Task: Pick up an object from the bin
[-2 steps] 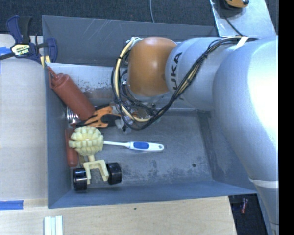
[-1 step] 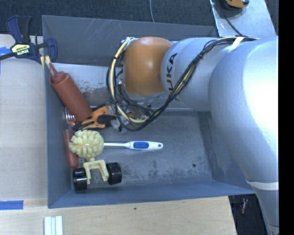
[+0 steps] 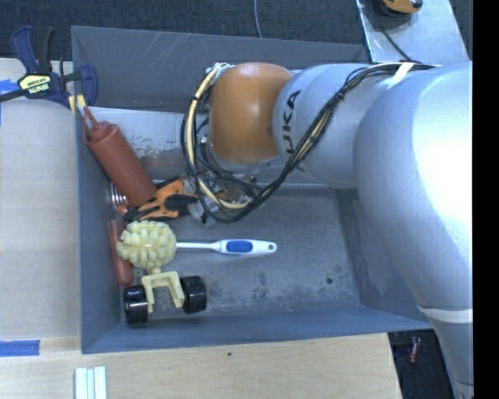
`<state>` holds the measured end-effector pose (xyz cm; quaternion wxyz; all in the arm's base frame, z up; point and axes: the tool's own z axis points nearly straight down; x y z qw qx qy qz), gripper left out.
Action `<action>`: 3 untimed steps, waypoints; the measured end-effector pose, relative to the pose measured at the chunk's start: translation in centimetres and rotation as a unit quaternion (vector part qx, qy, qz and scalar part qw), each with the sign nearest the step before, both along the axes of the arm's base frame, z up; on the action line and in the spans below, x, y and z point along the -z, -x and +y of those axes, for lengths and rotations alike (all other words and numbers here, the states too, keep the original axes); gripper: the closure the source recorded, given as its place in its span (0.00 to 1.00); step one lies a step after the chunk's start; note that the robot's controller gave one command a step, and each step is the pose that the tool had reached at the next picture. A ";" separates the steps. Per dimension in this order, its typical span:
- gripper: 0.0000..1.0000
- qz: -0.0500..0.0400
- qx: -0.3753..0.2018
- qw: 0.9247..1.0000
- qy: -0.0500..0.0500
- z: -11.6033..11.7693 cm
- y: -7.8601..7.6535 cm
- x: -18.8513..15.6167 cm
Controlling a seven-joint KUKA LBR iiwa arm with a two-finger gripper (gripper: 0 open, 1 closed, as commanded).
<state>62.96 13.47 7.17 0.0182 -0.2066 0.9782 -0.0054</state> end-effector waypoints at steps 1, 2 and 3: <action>1.00 -0.002 0.083 0.997 -0.003 1.4 0.6 0.0; 1.00 -0.003 0.044 0.999 -0.002 2.3 0.1 0.0; 1.00 -0.001 0.014 1.000 0.000 2.7 0.6 -8.1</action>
Offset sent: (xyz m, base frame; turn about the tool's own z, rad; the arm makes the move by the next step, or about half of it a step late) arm -0.0026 0.0243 -0.0017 0.0879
